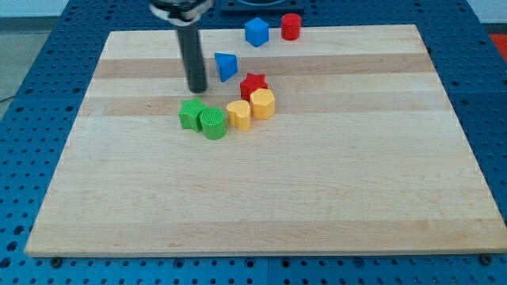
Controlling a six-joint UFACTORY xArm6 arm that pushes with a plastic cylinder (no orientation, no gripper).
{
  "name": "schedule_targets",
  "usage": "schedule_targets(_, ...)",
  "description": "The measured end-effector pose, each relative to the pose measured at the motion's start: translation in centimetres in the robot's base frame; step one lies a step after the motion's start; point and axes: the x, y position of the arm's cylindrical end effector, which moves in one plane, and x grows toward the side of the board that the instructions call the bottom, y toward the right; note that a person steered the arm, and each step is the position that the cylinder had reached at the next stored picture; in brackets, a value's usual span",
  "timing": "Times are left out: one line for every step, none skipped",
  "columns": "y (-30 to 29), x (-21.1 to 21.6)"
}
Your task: Slide the blue triangle above the red star
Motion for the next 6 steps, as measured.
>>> schedule_targets(-3.7, -1.4)
schedule_targets(-2.1, -4.5)
schedule_targets(6.2, -6.0)
schedule_targets(13.7, -6.2)
schedule_targets(15.0, -5.7)
schedule_targets(7.4, -5.7)
